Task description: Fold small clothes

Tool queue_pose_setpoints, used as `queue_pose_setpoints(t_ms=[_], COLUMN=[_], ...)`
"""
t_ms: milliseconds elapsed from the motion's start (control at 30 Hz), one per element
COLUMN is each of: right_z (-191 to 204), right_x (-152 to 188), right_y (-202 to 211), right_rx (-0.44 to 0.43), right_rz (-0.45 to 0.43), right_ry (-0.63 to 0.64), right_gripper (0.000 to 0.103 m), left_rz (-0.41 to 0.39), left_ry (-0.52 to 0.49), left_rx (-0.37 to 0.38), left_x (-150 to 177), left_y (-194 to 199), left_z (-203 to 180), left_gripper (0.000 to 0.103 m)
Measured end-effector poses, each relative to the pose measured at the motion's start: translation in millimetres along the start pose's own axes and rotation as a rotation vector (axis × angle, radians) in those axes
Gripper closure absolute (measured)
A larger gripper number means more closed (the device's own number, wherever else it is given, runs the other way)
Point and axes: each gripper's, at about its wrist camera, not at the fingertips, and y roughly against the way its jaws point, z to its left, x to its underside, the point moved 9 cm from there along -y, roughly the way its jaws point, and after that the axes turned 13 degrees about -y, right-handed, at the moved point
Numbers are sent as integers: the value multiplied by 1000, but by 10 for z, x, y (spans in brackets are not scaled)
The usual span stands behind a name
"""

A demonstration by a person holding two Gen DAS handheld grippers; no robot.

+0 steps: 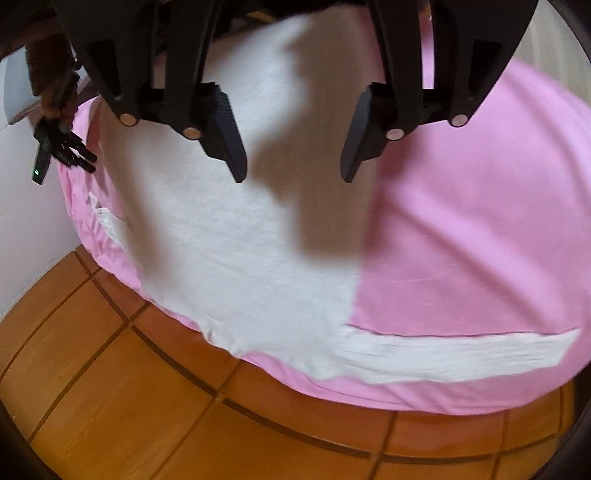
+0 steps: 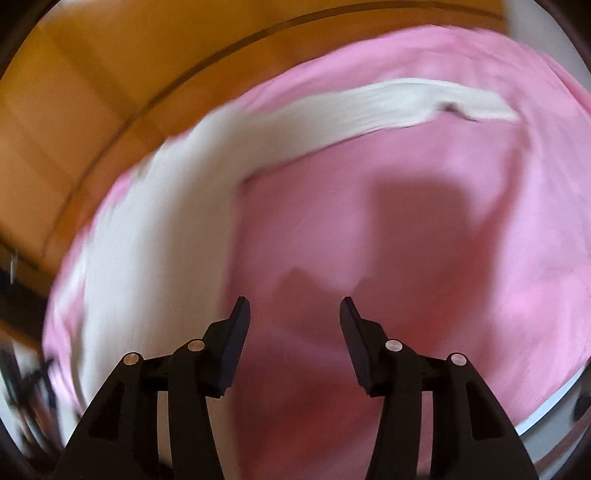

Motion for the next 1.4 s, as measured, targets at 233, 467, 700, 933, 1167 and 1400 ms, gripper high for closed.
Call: queue_pose_setpoints(t_ms=[233, 467, 700, 933, 1167, 1400], right_z=[-804, -1000, -1229, -1039, 901, 2682], right_x=[-1282, -1930, -2256, -2514, -1973, -586], right_y=[-312, -748, -780, -404, -369, -923], right_rx=[-114, -213, 88, 183, -27, -175], right_rz=[-141, -158, -195, -311, -235, -27], right_ry=[-536, -752, -594, -424, 66, 454], right_gripper=[53, 53, 98, 98, 98, 98], left_rz=[103, 150, 172, 169, 124, 68], left_ry=[-71, -85, -92, -108, -70, 3], left_rx=[47, 34, 8, 17, 73, 88], left_x=[-73, -41, -48, -95, -211, -290], left_y=[-576, -823, -935, -938, -859, -715], left_z=[-520, -743, -776, -778, -750, -580], left_gripper=[47, 42, 39, 36, 35, 28])
